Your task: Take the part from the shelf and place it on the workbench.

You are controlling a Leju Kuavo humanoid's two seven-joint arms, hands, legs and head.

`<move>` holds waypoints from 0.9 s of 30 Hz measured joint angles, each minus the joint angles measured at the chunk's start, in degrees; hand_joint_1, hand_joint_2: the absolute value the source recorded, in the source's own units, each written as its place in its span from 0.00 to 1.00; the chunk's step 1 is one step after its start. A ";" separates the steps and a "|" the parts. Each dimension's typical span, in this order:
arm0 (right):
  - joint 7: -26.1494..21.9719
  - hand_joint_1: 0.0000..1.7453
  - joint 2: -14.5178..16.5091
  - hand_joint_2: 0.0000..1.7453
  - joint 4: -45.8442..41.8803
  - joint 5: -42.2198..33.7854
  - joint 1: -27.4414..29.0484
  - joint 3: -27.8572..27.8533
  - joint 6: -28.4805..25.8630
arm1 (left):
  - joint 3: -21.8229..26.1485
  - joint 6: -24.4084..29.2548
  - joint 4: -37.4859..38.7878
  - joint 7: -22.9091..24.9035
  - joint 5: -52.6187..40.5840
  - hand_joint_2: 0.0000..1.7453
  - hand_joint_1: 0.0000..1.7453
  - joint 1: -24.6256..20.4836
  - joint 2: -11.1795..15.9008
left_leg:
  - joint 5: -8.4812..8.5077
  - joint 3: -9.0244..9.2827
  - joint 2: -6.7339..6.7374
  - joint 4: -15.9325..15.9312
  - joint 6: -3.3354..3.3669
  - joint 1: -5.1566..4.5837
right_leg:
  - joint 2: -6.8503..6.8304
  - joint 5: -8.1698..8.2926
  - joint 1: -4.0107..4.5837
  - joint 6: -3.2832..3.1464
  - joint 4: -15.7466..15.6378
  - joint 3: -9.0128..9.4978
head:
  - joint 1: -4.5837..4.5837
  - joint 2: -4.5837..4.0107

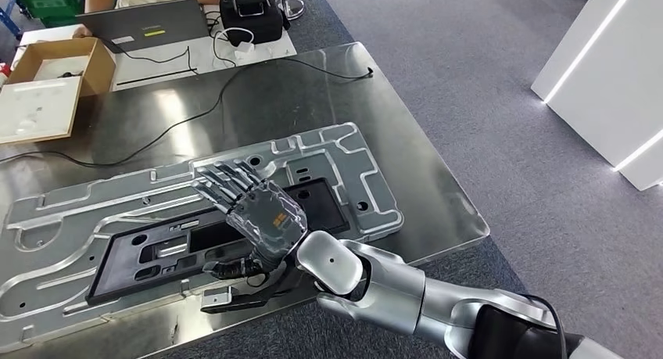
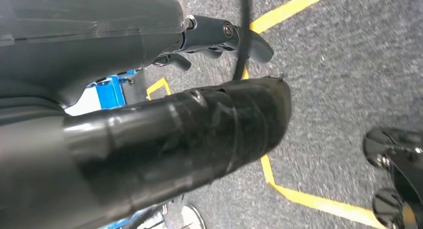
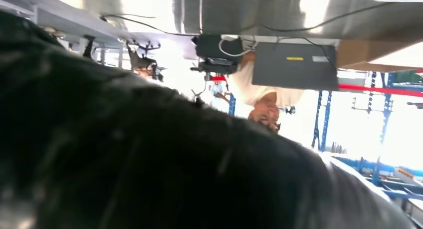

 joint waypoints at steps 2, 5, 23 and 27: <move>-1.57 0.00 -0.28 0.00 -1.20 -0.67 0.01 0.43 -1.42 | 0.05 0.04 0.00 0.02 -0.08 0.00 0.00 -0.05 -0.11 | 0.69 -0.01 0.25 -0.93 0.30 0.35 | -0.08 -1.25 -0.02 0.74 1.08 -0.50 | 0.04 0.00; -3.18 0.00 -0.61 0.00 -4.04 -1.52 0.18 1.52 -3.13 | 0.06 0.14 0.00 -0.02 -0.28 0.00 0.00 -0.07 -0.20 | 1.71 -0.82 0.66 -1.42 0.73 0.52 | -0.27 -7.61 -0.63 1.90 9.33 -3.39 | 0.05 0.00; -2.88 0.00 -1.54 0.00 -9.38 -1.70 -0.06 4.19 -2.96 | 0.06 0.08 0.00 -0.10 -1.32 0.00 0.00 -0.12 -0.28 | -6.20 -7.59 0.54 14.63 -3.46 0.94 | -1.04 0.97 -1.18 -1.03 -1.82 0.17 | 0.00 0.00; -2.76 0.00 -1.72 0.50 -9.43 -1.70 -0.17 4.42 -2.95 | 0.06 0.08 0.00 -0.22 -1.65 0.00 0.00 -0.33 -0.25 | -2.81 1.93 0.37 3.63 -3.17 0.93 | -1.01 2.51 -1.17 -0.09 -0.39 -2.87 | 0.02 0.01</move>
